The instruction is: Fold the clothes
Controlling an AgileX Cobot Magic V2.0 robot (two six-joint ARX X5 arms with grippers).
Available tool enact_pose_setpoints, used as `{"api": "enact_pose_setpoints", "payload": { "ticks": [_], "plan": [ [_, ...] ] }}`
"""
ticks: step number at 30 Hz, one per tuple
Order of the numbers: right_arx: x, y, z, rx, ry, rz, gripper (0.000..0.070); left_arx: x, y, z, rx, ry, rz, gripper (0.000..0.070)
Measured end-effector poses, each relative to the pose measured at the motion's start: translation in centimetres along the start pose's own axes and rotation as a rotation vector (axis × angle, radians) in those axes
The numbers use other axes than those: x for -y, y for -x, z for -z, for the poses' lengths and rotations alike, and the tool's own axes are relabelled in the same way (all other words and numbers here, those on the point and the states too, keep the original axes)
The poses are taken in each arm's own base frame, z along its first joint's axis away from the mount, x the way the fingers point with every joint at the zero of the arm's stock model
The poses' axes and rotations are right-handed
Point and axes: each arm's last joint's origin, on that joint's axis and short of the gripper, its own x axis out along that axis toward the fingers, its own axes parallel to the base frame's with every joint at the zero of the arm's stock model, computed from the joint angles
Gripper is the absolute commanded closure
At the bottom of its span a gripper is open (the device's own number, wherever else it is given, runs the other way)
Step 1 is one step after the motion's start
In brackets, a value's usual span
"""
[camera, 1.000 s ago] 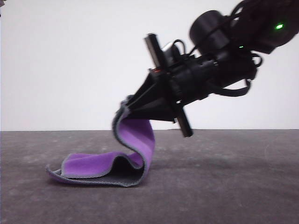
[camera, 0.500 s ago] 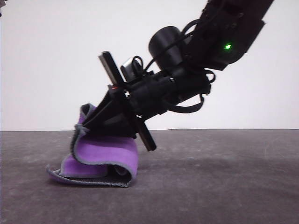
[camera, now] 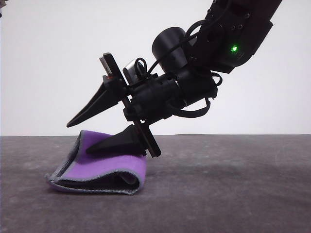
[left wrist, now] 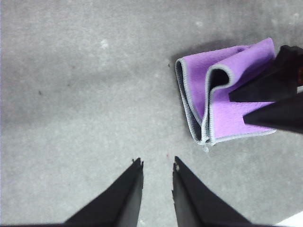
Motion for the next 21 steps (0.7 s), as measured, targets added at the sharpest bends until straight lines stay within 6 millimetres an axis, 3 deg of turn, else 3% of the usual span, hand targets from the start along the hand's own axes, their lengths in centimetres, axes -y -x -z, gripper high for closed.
{"api": "enact_pose_setpoints", "payload": {
  "ticks": [5,11,17,21],
  "plan": [
    [-0.6,0.2,-0.7,-0.034,0.021,-0.077,0.0274,0.0,0.0,0.0,0.003,-0.001,0.000,0.0591],
    [-4.1,1.4,-4.4,-0.025,0.132,-0.211,0.0271,0.0,0.0,-0.2,0.017,-0.006,-0.001,0.0591],
    [-8.6,6.0,-7.9,0.093,0.257,-0.154,0.0271,0.0,0.0,-0.5,0.051,-0.018,-0.002,0.0591],
    [-9.1,10.0,-8.2,0.179,0.278,0.089,0.0272,-0.1,0.0,-0.7,0.070,-0.024,-0.004,0.0591]
  ]
}}
